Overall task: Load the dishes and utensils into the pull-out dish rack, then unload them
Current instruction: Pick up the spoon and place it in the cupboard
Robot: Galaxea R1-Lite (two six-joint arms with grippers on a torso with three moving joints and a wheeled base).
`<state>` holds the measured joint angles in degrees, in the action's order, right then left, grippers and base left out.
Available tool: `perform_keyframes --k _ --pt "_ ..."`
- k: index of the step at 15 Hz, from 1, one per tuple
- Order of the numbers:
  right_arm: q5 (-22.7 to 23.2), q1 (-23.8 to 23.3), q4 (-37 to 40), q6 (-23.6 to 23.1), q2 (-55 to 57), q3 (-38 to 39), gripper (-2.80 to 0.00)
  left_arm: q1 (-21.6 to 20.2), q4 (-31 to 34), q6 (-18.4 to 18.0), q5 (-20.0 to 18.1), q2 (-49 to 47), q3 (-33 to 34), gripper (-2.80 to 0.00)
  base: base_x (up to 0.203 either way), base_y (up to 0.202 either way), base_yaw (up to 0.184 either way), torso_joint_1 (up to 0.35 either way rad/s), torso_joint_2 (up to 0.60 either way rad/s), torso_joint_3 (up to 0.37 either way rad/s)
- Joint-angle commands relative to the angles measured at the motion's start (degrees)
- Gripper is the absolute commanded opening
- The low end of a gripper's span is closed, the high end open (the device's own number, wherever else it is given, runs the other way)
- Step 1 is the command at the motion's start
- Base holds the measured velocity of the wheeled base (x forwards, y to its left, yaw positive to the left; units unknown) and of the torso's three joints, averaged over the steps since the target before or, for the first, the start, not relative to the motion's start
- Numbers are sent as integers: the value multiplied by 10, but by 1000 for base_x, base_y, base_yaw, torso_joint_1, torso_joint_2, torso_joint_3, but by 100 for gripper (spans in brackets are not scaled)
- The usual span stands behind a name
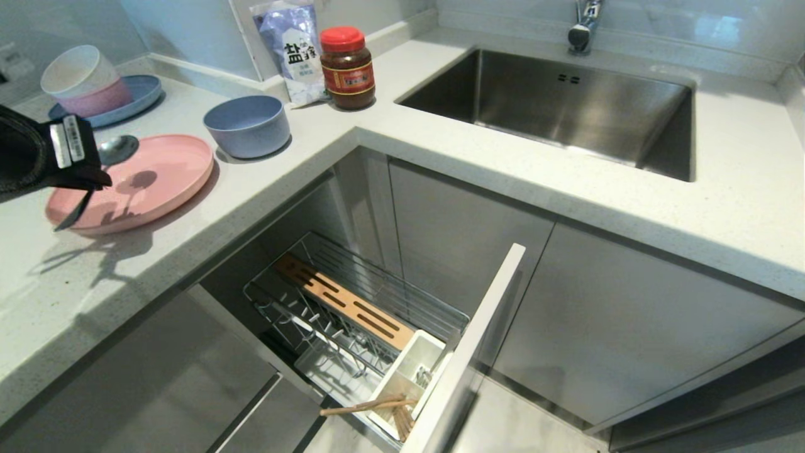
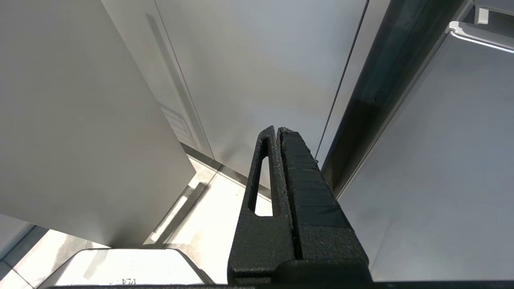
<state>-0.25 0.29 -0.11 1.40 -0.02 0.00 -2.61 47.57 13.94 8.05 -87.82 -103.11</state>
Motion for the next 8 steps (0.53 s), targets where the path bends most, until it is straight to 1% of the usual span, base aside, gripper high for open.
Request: perform_keyframes --k 1,2,3,4,7,8 --pt "0 1 -1 0 -2 1 -280 12 1 40 0 31 -22 -280 0 0 0 0 0 0" --pt "0 1 -1 0 -2 1 -280 22 1 65 0 37 -35 -280 0 0 0 0 0 0" --pt "0 0 0 0 -2 1 -280 39 1 100 0 40 -46 -280 0 0 0 0 0 0" --pt "0 0 -1 0 -2 1 -280 61 1 125 -1 44 -52 -280 0 0 0 0 0 0" --pt "0 0 0 0 -2 1 -280 145 2 194 -1 57 -57 -280 0 0 0 0 0 0" --pt "0 1 0 0 -2 1 -280 181 4 211 -1 61 -56 -280 0 0 0 0 0 0"
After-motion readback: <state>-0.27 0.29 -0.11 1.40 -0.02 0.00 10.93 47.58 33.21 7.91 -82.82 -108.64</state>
